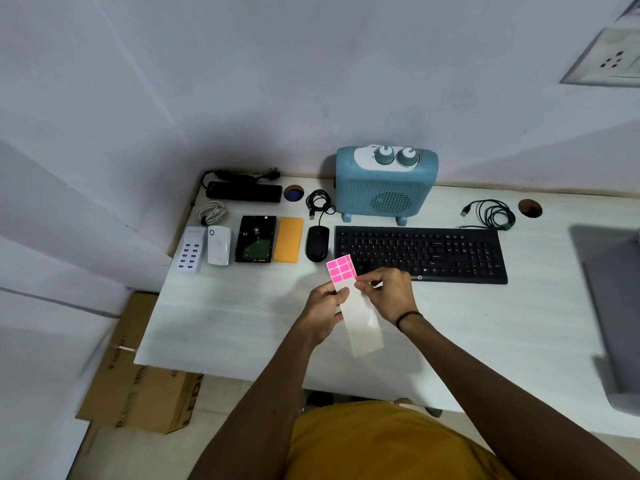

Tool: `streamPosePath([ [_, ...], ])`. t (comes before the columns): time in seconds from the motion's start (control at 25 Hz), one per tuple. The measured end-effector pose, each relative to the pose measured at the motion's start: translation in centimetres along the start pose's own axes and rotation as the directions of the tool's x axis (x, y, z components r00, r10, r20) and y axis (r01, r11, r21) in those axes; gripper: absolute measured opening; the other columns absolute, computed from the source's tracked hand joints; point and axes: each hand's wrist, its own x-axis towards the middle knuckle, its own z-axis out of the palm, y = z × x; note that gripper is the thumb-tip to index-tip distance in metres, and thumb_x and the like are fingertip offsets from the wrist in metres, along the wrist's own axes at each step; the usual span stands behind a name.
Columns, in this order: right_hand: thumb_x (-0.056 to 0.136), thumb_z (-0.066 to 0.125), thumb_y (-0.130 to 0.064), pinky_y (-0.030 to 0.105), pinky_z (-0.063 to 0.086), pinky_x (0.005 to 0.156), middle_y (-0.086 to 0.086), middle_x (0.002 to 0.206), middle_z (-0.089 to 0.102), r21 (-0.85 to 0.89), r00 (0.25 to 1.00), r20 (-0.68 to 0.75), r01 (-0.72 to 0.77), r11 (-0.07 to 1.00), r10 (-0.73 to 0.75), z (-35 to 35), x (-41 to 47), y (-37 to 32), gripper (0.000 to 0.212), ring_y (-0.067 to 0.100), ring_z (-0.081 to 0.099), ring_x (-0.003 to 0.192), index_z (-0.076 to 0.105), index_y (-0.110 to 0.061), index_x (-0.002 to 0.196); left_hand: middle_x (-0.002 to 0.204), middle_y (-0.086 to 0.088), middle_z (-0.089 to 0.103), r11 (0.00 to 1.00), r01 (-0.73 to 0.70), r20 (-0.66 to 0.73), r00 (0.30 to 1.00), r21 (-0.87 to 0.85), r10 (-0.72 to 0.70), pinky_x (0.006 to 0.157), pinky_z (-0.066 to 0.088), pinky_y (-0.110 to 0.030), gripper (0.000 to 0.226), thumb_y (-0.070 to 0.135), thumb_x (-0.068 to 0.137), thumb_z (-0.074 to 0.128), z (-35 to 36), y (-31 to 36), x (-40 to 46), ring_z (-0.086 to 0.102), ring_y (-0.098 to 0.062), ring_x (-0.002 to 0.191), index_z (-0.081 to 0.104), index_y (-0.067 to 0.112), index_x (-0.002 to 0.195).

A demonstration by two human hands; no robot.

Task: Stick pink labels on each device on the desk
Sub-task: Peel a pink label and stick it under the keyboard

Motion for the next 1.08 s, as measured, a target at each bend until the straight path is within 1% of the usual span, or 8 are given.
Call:
streamPosePath([
  [0.2, 0.085, 0.075, -0.021, 0.004, 0.048, 0.068, -0.008, 0.084, 0.077, 0.127, 0.989, -0.01, -0.148, 0.981, 0.15, 0.1, -0.5, 1.0, 0.006, 0.001, 0.067, 0.074, 0.08, -0.019, 0.088, 0.118, -0.009, 0.074, 0.998, 0.04, -0.047, 0.998, 0.044, -0.038, 0.092, 0.058, -0.042, 0.024, 0.009, 0.104, 0.053, 0.6, -1.2, 0.5, 0.07, -0.026, 0.107, 0.067, 0.008, 0.123],
  [0.36, 0.08, 0.08, -0.028, 0.026, 0.059, 0.08, -0.006, 0.081, 0.077, 0.451, 0.854, -0.026, -0.454, 0.768, 0.52, -0.4, -1.1, 3.5, 0.006, 0.011, 0.068, 0.066, 0.08, -0.022, 0.082, 0.113, -0.008, 0.072, 0.979, 0.195, -0.184, 0.966, 0.056, -0.181, 0.093, 0.055, -0.046, 0.02, 0.006, 0.1, 0.055, 1.4, -2.7, 1.8, 0.067, -0.025, 0.103, 0.068, 0.012, 0.113],
  [0.56, 0.072, 0.086, -0.026, 0.027, 0.06, 0.08, 0.002, 0.083, 0.077, 0.554, 0.769, 0.109, -0.573, 0.603, 0.63, -0.6, -2.6, 6.1, 0.011, 0.014, 0.063, 0.064, 0.081, -0.019, 0.079, 0.112, -0.014, 0.071, 0.903, 0.386, -0.37, 0.88, 0.19, -0.299, 0.079, 0.054, -0.041, 0.013, 0.01, 0.093, 0.062, 0.1, -5.7, 3.4, 0.067, -0.031, 0.101, 0.068, 0.013, 0.104],
  [0.64, 0.071, 0.087, -0.026, 0.031, 0.061, 0.083, 0.004, 0.087, 0.078, 0.548, 0.762, 0.149, -0.594, 0.589, 0.631, -0.6, -2.7, 6.6, 0.013, 0.015, 0.065, 0.068, 0.081, -0.019, 0.081, 0.112, -0.017, 0.071, 0.865, 0.416, -0.416, 0.865, 0.282, -0.28, 0.084, 0.057, -0.042, 0.016, 0.015, 0.088, 0.068, -0.6, -6.3, 3.6, 0.068, -0.034, 0.101, 0.069, 0.01, 0.102],
  [0.8, 0.073, 0.086, -0.021, 0.026, 0.059, 0.074, 0.008, 0.093, 0.078, 0.568, 0.756, 0.218, -0.612, 0.55, 0.617, -0.1, -1.7, 5.8, 0.015, 0.016, 0.065, 0.073, 0.081, -0.015, 0.085, 0.122, -0.017, 0.066, 0.749, 0.373, -0.524, 0.851, 0.548, -0.04, 0.091, 0.056, -0.038, 0.042, 0.03, 0.085, 0.073, -1.1, -5.4, 3.4, 0.064, -0.033, 0.11, 0.068, 0.002, 0.116],
  [0.88, 0.076, 0.082, -0.014, 0.023, 0.055, 0.071, 0.008, 0.095, 0.077, 0.614, 0.753, 0.294, -0.621, 0.487, 0.589, 0.2, -0.9, 4.6, 0.013, 0.016, 0.061, 0.073, 0.08, -0.011, 0.089, 0.13, -0.013, 0.064, 0.833, 0.255, -0.478, 0.878, 0.49, 0.012, 0.102, 0.052, -0.039, 0.045, 0.029, 0.089, 0.074, -0.7, -3.8, 3.3, 0.062, -0.031, 0.119, 0.067, 0.005, 0.127],
  [0.96, 0.081, 0.077, -0.009, 0.023, 0.054, 0.07, 0.006, 0.096, 0.075, 0.641, 0.745, 0.362, -0.635, 0.431, 0.56, 0.2, -0.1, 3.2, 0.014, 0.015, 0.058, 0.074, 0.079, -0.009, 0.094, 0.12, -0.01, 0.071, 0.96, 0.156, -0.365, 0.929, 0.23, -0.064, 0.099, 0.056, -0.041, 0.028, 0.024, 0.092, 0.072, 0.5, -1.8, 3.1, 0.067, -0.028, 0.112, 0.073, 0.011, 0.118],
  [1.08, 0.086, 0.073, -0.014, 0.027, 0.054, 0.076, 0.004, 0.094, 0.074, 0.627, 0.738, 0.417, -0.656, 0.42, 0.531, 0.1, 1.1, 1.9, 0.015, 0.016, 0.06, 0.079, 0.076, -0.012, 0.101, 0.108, -0.007, 0.077, 0.992, 0.123, -0.186, 0.975, 0.004, -0.12, 0.092, 0.059, -0.039, 0.014, 0.022, 0.094, 0.071, 2.3, 0.1, 3.2, 0.072, -0.025, 0.105, 0.076, 0.016, 0.106],
])
